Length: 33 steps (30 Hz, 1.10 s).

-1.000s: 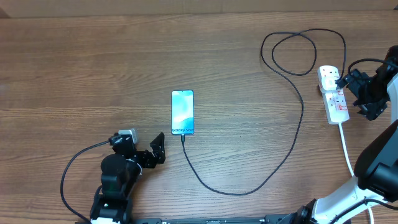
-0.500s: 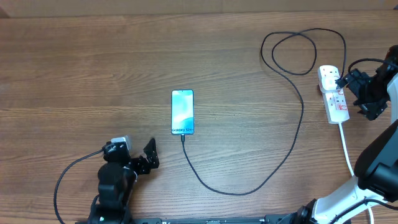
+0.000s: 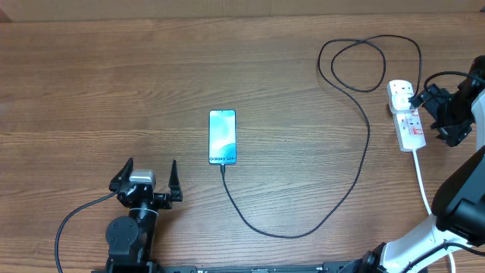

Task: Plug charger to phone and switch on socket

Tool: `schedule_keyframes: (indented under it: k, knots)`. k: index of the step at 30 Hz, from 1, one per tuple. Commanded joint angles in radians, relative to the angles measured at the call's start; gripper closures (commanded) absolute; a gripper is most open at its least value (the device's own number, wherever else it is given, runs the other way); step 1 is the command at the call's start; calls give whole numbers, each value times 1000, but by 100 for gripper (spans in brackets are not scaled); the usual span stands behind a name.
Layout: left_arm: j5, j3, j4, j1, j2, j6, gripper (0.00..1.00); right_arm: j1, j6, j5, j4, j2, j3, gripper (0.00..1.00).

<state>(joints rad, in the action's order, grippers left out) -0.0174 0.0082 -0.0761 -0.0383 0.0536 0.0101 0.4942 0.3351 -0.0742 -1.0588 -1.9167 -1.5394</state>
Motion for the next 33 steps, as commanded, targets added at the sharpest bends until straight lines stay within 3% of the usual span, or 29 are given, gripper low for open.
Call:
schedule_keyframes:
  k: [1, 33]
  knots:
    - [19, -3, -3, 6, -35, 74, 0, -2, -7, 1, 2, 20, -25, 0]
    - [20, -3, -2, 6, -49, 73, 0, -2, -7, 2, 5, 18, -25, 0]
